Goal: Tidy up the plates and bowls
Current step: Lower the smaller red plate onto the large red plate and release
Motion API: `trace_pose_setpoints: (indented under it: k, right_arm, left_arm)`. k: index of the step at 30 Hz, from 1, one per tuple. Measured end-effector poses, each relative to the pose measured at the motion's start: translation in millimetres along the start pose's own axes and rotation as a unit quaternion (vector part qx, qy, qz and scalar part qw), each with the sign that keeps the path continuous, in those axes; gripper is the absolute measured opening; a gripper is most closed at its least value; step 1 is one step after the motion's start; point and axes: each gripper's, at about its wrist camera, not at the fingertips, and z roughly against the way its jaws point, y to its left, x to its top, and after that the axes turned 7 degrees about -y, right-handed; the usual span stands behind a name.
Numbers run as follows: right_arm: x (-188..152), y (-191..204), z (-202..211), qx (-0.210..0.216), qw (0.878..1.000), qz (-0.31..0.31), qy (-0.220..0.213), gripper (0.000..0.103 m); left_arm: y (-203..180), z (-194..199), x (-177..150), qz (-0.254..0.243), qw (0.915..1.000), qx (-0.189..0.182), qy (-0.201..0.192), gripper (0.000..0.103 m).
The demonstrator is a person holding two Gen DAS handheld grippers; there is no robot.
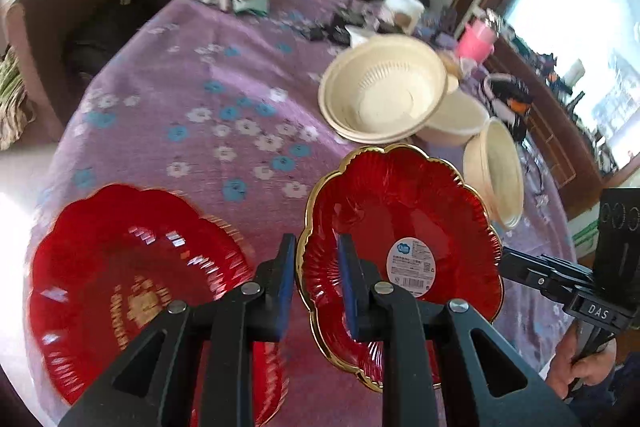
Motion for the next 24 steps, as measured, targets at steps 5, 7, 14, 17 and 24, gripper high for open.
trace_pose_setpoints:
  k: [5,7,14,17,24]
  right_arm:
    - [4.4,37.4,-13.6,0.028,0.999,0.029,0.007,0.019]
    - [4.9,58.1,-25.9,0.041,0.998,0.047,0.017,0.019]
    - [-5.6,108.2,-79.6,0.062,0.993,0.083,0.056,0.019]
    - [-9.5,120.1,-105.5,0.062,0.992,0.088,0.073,0.019]
    - [-20.9,133.8,-143.0,0.041,0.988,0.105,0.101,0.021]
  left_arm:
    - [35.9,39.8,-12.2,0.038,0.9984,0.017,-0.037,0.019]
    - [56.0,53.9,-19.4,0.053,0.997,0.032,-0.047,0.019]
    - [116.9,68.9,-42.4,0.106,0.9906,0.071,-0.05,0.019]
    - [138.8,64.7,-49.2,0.124,0.9874,0.087,-0.044,0.019]
    - [162.2,50.1,-59.5,0.137,0.985,0.101,-0.027,0.019]
